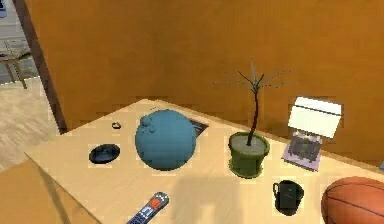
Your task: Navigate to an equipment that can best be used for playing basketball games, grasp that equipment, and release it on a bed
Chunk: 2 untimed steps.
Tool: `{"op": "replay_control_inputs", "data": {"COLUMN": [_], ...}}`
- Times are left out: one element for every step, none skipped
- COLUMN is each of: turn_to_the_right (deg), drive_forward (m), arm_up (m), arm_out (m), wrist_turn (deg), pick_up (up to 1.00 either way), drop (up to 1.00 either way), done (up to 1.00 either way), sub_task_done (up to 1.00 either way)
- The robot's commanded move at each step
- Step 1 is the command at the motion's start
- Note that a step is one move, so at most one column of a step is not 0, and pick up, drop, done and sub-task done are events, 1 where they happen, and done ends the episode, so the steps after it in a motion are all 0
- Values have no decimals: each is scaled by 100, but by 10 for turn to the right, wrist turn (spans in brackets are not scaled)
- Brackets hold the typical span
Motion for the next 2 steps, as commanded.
{"op": "replay_control_inputs", "data": {"turn_to_the_right": [-360, 0], "drive_forward": [0, 0], "arm_up": [0, 50], "arm_out": [0, 0], "wrist_turn": [0, 0], "pick_up": [0, 0], "drop": [0, 0], "done": [0, 0], "sub_task_done": [0, 0]}}
